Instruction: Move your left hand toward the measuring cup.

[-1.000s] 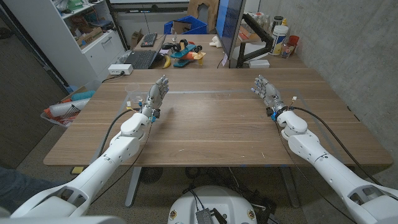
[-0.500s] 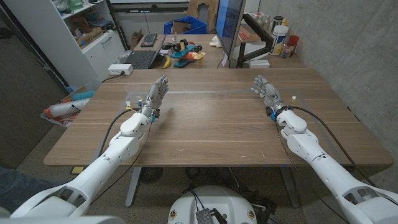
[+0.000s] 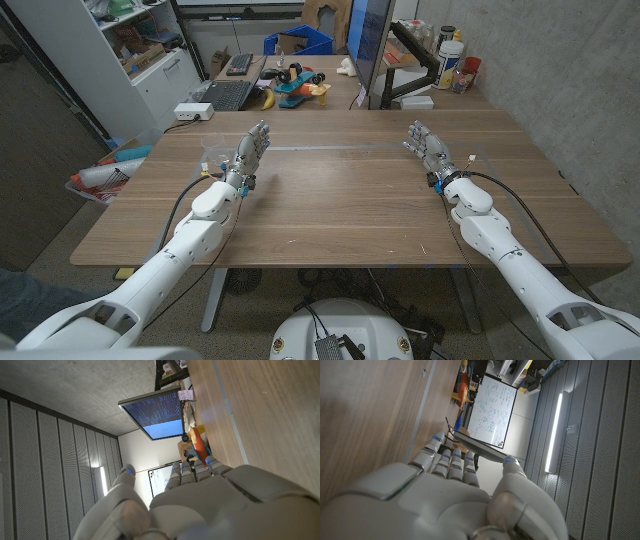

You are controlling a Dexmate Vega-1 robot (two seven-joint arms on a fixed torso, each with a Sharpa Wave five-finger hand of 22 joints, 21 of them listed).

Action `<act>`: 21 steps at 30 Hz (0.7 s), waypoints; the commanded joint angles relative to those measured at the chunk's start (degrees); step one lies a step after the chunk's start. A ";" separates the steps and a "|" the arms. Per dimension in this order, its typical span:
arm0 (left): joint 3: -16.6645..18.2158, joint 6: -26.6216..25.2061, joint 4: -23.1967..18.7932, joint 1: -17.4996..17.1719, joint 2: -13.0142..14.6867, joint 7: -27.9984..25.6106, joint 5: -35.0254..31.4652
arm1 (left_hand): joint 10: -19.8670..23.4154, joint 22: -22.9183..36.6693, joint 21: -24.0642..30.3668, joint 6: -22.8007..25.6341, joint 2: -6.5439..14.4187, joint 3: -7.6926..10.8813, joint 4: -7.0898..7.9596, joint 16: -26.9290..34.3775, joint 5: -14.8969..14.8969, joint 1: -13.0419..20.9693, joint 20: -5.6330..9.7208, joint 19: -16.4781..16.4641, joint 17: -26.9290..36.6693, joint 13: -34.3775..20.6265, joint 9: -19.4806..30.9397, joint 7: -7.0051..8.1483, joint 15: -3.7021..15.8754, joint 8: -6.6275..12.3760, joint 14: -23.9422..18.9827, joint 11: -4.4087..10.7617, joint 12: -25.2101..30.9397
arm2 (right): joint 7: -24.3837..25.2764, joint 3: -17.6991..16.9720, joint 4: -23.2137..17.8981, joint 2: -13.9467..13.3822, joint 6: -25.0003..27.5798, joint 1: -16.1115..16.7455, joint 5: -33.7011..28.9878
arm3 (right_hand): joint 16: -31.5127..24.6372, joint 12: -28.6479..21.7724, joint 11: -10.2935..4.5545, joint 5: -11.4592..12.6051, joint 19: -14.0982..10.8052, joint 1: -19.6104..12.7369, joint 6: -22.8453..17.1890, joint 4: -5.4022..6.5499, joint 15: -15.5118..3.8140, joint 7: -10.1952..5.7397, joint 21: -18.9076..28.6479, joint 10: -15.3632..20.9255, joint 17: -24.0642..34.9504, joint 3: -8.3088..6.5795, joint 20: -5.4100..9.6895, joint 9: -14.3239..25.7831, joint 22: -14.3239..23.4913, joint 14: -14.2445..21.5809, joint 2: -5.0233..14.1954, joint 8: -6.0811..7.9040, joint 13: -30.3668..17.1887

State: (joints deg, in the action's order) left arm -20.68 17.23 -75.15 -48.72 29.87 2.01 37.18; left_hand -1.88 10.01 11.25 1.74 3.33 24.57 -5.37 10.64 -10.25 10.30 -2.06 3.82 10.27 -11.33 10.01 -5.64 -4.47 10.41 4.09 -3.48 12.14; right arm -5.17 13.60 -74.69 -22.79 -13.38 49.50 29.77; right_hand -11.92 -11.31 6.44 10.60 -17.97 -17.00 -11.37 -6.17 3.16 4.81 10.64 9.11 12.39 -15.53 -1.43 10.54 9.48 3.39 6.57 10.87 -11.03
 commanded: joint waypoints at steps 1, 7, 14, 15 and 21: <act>0.18 -0.44 -2.37 -0.87 1.24 -0.60 -0.70 | -0.05 0.32 0.21 -0.04 0.04 0.18 -0.16 0.14 -0.34 0.41 -0.33 0.47 0.13 -0.13 0.23 -0.48 -0.67 0.33 -0.06 -0.48 0.19 | -0.65 -1.05 -0.13 0.86 0.44 0.49 -0.99 | -0.40 -0.23 0.10 0.36 -0.54 -0.68 -0.30 -0.13 -0.14 0.06 0.37 0.57 0.25 -0.26 -0.08 0.16 0.28 0.43 0.07 0.34 -0.10; 0.38 -0.58 -3.77 -1.66 2.00 -1.50 -1.30 | -0.04 0.33 0.21 0.00 0.07 0.16 -0.18 0.16 -0.34 0.42 -0.38 0.47 0.13 -0.14 0.24 -0.42 -0.66 0.34 -0.12 -0.51 0.19 | -0.92 -1.49 0.09 1.11 0.20 0.69 -1.00 | -0.41 -0.24 0.17 0.36 -0.55 -0.65 -0.30 -0.12 -0.16 0.09 0.37 0.61 0.26 -0.22 -0.06 0.16 0.28 0.46 0.08 0.32 -0.10; 0.93 -0.37 -5.30 -2.78 2.83 -2.68 -1.84 | -0.01 0.33 0.23 0.00 0.11 0.14 -0.21 0.17 -0.33 0.43 -0.39 0.42 0.14 -0.14 0.24 -0.42 -0.62 0.34 -0.17 -0.43 0.20 | -1.36 -1.76 0.29 1.22 0.12 0.72 -1.07 | -0.43 -0.22 0.13 0.35 -0.56 -0.65 -0.33 -0.13 -0.13 0.03 0.37 0.58 0.26 -0.19 -0.04 0.16 0.28 0.50 0.10 0.33 -0.10; 0.99 -0.37 -5.49 -2.92 2.97 -2.87 -1.97 | -0.03 0.33 0.23 0.01 0.11 0.14 -0.21 0.18 -0.33 0.43 -0.39 0.41 0.14 -0.14 0.24 -0.48 -0.65 0.34 -0.18 -0.47 0.19 | -1.41 -1.78 0.32 1.25 0.14 0.70 -1.07 | -0.42 -0.22 0.11 0.35 -0.56 -0.65 -0.32 -0.13 -0.13 0.08 0.37 0.58 0.26 -0.19 -0.05 0.16 0.28 0.47 0.11 0.32 -0.10; 1.38 -0.66 -6.49 -3.60 3.94 -3.75 -2.62 | -0.03 0.33 0.23 0.00 0.15 0.12 -0.25 0.18 -0.33 0.46 -0.48 0.42 0.14 -0.14 0.24 -0.42 -0.65 0.33 -0.21 -0.44 0.19 | -1.80 -1.76 0.57 1.38 0.13 0.43 -1.24 | -0.42 -0.22 0.15 0.35 -0.57 -0.65 -0.33 -0.13 -0.15 -0.01 0.37 0.59 0.27 -0.17 -0.07 0.17 0.28 0.46 0.13 0.31 -0.10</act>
State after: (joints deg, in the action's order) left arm -19.96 16.88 -79.69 -51.06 32.43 -0.19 35.56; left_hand -1.88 10.28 11.25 1.74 3.33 24.57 -5.37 10.63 -10.25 10.30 -2.28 4.04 10.26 -11.32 10.01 -5.63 -4.58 10.41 3.99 -3.47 12.14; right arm -6.41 12.10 -74.52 -21.71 -13.17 50.10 28.80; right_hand -11.92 -11.31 6.44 10.60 -17.96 -17.00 -11.37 -6.16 3.16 4.81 10.64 9.11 12.38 -15.52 -1.43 10.53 9.48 3.39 6.58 10.87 -11.07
